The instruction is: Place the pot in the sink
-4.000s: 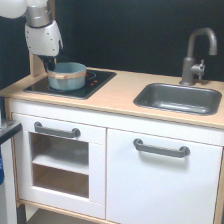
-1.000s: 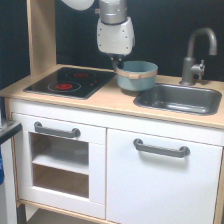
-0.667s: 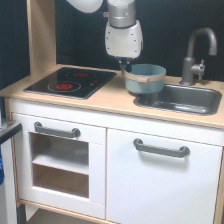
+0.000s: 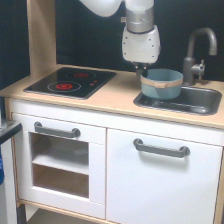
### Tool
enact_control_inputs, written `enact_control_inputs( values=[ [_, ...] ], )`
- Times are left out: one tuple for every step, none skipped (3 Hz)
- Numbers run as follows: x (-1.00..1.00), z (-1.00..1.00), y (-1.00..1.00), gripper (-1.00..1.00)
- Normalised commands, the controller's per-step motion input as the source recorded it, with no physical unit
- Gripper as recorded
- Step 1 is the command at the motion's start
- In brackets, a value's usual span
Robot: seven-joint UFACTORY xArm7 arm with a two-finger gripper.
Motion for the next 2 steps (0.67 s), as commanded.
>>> enact_control_inputs(
  values=[
    [0.65,-0.79,0.27,-0.99],
    [0.14,-0.5,0.17,-0.61]
  ],
)
